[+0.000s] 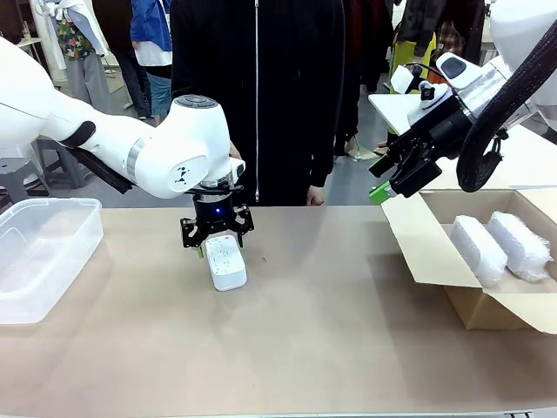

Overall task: Separate and place wrapped and unwrapped clocks.
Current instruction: Pick up the Digital clock indicated by the person.

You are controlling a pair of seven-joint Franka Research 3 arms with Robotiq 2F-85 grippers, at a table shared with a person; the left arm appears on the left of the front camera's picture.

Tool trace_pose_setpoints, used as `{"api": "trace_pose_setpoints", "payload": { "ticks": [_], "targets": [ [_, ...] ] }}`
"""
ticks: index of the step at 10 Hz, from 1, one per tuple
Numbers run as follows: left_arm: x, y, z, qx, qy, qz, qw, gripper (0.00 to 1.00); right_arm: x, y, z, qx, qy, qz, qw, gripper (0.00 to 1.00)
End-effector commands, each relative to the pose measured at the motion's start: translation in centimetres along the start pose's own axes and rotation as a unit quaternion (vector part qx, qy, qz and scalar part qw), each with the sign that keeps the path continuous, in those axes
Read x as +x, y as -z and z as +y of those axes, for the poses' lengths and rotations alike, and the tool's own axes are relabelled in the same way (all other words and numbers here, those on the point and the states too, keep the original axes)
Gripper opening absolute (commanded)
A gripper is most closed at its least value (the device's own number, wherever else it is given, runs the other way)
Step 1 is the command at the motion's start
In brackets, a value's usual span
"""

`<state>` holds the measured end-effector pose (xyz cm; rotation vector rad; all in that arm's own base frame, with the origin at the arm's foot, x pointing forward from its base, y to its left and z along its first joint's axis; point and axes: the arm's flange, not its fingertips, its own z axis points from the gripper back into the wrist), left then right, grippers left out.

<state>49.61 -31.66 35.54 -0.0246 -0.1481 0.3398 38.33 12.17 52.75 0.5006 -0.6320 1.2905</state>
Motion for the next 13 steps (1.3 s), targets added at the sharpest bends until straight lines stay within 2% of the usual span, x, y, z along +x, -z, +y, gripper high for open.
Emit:
{"api": "trace_pose_setpoints", "payload": {
  "ticks": [1, 8, 13],
  "targets": [
    [0.6, 0.4, -0.6, -0.006, 0.015, 0.001, 1.000, 1.00, 0.1, 0.0, -0.2, 0.006, 0.001, -0.001, 1.000, 1.00],
    [1.6, 2.7, -1.2, 0.000, 0.031, 0.025, 0.999, 1.00, 0.1, 0.0, -0.2, 0.006, 0.001, -0.001, 1.000, 1.00],
    [1.8, 3.6, -0.9, 0.003, 0.015, 0.038, 0.999, 1.00, 0.1, 0.0, -0.2, 0.006, 0.001, -0.001, 1.000, 1.00]
  ]
}}
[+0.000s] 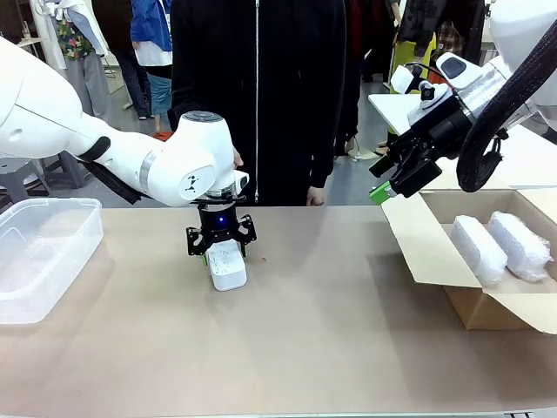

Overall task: Separate and place wrapped and unwrapped clocks.
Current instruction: Pick up the Digital clock indicated by the person.

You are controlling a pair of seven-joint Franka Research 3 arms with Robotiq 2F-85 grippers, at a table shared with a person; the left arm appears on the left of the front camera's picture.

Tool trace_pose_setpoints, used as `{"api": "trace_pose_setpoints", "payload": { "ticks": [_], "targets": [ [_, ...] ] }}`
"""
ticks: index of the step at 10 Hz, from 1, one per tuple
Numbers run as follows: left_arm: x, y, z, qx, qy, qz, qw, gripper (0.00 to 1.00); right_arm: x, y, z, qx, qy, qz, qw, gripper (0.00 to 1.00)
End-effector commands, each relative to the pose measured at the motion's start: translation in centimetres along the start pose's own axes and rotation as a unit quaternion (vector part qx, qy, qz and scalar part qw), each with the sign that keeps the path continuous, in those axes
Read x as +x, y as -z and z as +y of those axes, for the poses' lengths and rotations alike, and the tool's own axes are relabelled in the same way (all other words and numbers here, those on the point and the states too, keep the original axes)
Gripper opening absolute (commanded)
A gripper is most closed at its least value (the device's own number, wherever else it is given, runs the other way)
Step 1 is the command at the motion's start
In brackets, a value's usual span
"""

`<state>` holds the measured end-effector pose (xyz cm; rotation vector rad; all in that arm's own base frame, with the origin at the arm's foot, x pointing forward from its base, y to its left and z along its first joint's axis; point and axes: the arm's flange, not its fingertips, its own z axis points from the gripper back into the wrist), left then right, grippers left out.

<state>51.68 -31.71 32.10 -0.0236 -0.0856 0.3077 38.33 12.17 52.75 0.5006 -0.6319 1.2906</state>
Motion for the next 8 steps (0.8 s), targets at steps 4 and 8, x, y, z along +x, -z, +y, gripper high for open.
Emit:
{"api": "trace_pose_setpoints", "payload": {
  "ticks": [4, 8],
  "targets": [
    [0.7, -0.2, 0.2, -0.005, -0.006, 0.018, 1.000, 0.61, 0.1, 0.0, -0.2, 0.006, 0.001, -0.001, 1.000, 1.00],
    [0.2, -1.4, 0.6, -0.025, 0.008, 0.018, 0.999, 0.52, 0.1, 0.0, -0.2, 0.006, 0.001, -0.001, 1.000, 1.00]
  ]
}}
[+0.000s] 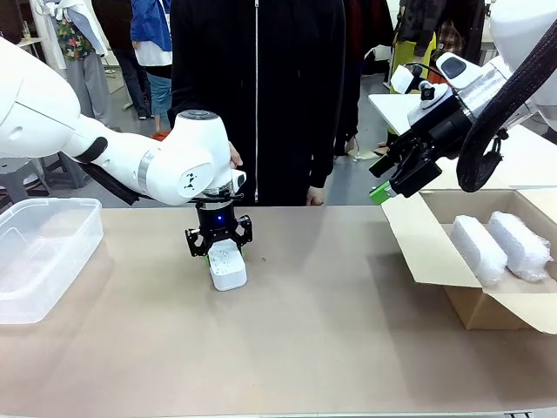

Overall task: Separate and place wrapped and unwrapped clocks.
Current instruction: Pick up the Digital clock indicated by the person.

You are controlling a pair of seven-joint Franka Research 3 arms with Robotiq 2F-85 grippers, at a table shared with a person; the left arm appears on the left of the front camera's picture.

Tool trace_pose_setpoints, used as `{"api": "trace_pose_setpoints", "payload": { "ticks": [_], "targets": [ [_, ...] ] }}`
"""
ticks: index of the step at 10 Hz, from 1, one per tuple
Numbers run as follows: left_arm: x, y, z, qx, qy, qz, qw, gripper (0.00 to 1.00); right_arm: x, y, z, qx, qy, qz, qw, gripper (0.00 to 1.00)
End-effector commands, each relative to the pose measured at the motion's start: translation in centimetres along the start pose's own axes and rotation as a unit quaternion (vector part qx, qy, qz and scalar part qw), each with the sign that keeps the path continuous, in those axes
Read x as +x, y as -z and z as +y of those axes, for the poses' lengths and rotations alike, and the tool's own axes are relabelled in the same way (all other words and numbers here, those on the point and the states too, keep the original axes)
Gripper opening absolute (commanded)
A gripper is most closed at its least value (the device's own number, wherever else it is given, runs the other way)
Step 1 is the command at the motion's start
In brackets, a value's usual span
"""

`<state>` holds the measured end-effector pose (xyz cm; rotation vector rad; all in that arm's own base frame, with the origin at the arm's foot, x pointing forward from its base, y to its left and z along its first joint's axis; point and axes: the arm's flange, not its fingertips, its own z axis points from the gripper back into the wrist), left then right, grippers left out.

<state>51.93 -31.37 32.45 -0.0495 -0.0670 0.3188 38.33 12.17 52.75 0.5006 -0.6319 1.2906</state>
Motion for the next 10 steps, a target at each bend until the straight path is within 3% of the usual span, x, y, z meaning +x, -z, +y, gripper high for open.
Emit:
{"api": "trace_pose_setpoints", "payload": {
  "ticks": [1, 4, 7, 8, 10],
  "targets": [
    [-1.0, -3.4, 0.9, -0.016, 0.016, -0.008, 1.000, 0.52, 0.1, 0.0, -0.2, 0.006, 0.001, -0.001, 1.000, 1.00],
    [-4.3, -12.3, 2.7, -0.010, 0.060, -0.039, 0.997, 0.52, 0.1, 0.0, -0.2, 0.006, 0.001, -0.001, 1.000, 1.00],
    [-7.4, -19.5, 4.3, 0.010, 0.062, -0.041, 0.997, 0.52, 0.1, 0.0, -0.2, 0.006, 0.001, -0.001, 1.000, 1.00],
    [-8.7, -21.9, 4.9, 0.005, 0.090, -0.045, 0.995, 0.52, 0.1, 0.0, -0.2, 0.006, 0.001, -0.001, 1.000, 1.00],
    [-11.2, -26.0, 6.4, -0.016, 0.082, -0.108, 0.991, 0.52, 0.1, 0.0, -0.2, 0.006, 0.001, -0.001, 1.000, 1.00]
  ]
}}
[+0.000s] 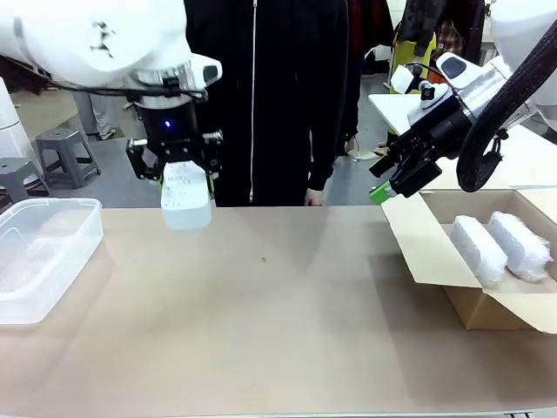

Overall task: Separate and place wrapped and unwrapped clocks.
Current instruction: Pick up the Digital clock indicated by the person, then if the picked Digital clock is wrapped, place it in the Package Box ; if not, place it in the Organizing box.

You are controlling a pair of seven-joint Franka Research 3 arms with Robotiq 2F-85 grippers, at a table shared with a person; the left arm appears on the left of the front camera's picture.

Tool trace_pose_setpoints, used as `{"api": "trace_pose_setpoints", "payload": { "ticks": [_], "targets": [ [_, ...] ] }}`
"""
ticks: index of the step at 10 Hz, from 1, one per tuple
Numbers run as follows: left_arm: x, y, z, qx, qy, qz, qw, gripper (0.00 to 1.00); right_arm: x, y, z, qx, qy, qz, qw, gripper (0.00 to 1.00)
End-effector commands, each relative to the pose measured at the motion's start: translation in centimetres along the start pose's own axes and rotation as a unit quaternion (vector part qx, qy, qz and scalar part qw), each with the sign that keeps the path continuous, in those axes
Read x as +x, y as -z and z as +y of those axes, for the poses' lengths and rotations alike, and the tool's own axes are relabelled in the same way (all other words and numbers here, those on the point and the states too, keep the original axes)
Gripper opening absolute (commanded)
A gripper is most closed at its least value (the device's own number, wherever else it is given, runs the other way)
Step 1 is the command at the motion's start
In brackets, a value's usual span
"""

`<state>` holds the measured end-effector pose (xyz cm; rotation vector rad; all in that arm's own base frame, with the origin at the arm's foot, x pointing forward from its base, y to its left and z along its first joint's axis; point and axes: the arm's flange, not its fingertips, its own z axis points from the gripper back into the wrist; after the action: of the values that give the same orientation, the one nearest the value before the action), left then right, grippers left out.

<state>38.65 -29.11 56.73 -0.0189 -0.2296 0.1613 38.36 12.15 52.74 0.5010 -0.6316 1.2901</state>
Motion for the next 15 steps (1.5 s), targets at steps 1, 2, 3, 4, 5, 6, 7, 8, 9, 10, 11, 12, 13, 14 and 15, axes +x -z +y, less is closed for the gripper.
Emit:
{"api": "trace_pose_setpoints", "payload": {
  "ticks": [1, 2, 3, 4, 5, 6, 7, 8, 9, 10, 11, 12, 13, 14, 15],
  "targets": [
    [-1.3, -2.3, 2.0, -0.021, 0.006, -0.048, 0.999, 0.52, 0.1, 0.0, -0.2, 0.006, 0.001, -0.001, 1.000, 1.00],
    [-0.8, -1.7, 2.3, -0.033, 0.035, -0.024, 0.999, 0.52, 0.1, 0.0, -0.2, 0.006, 0.001, -0.001, 1.000, 1.00],
    [-0.6, -2.1, 0.6, -0.007, -0.002, -0.022, 1.000, 0.52, 0.1, 0.0, -0.2, 0.006, 0.001, -0.001, 1.000, 1.00],
    [-0.6, -2.1, 0.6, -0.007, -0.002, -0.022, 1.000, 0.52, 0.1, 0.0, -0.2, 0.006, 0.001, -0.001, 1.000, 1.00],
    [-0.6, -2.1, 0.6, -0.007, -0.002, -0.022, 1.000, 0.52, 0.1, 0.0, -0.2, 0.006, 0.001, -0.001, 1.000, 1.00],
    [-0.6, -2.1, 0.6, -0.007, -0.002, -0.022, 1.000, 0.52, 0.1, 0.0, -0.2, 0.006, 0.001, -0.001, 1.000, 1.00],
    [-0.6, -2.1, 0.6, -0.007, -0.002, -0.022, 1.000, 0.52, 0.1, 0.0, -0.2, 0.006, 0.001, -0.001, 1.000, 1.00],
    [-0.6, -2.1, 0.6, -0.007, -0.002, -0.022, 1.000, 0.52, 0.1, 0.0, -0.2, 0.006, 0.001, -0.001, 1.000, 1.00],
    [-0.6, -2.1, 0.6, -0.007, -0.002, -0.022, 1.000, 0.52, 0.1, 0.0, -0.2, 0.006, 0.001, -0.001, 1.000, 1.00],
    [-0.6, -2.1, 0.6, -0.007, -0.002, -0.022, 1.000, 0.52, 0.1, 0.0, -0.2, 0.006, 0.001, -0.001, 1.000, 1.00],
    [-0.6, -2.1, 0.6, -0.007, -0.002, -0.022, 1.000, 0.52, 0.1, 0.0, -0.2, 0.006, 0.001, -0.001, 1.000, 1.00],
    [-0.6, -2.1, 0.6, -0.007, -0.002, -0.022, 1.000, 0.52, 0.1, 0.0, -0.2, 0.006, 0.001, -0.001, 1.000, 1.00],
    [-0.6, -2.1, 0.6, -0.007, -0.002, -0.022, 1.000, 0.52, 0.1, 0.0, -0.2, 0.006, 0.001, -0.001, 1.000, 1.00],
    [-0.6, -2.1, 0.6, -0.007, -0.002, -0.022, 1.000, 0.52, 0.1, 0.0, -0.2, 0.006, 0.001, -0.001, 1.000, 1.00],
    [-0.6, -2.1, 0.6, -0.007, -0.002, -0.022, 1.000, 0.52, 0.1, 0.0, -0.2, 0.006, 0.001, -0.001, 1.000, 1.00]
  ]
}}
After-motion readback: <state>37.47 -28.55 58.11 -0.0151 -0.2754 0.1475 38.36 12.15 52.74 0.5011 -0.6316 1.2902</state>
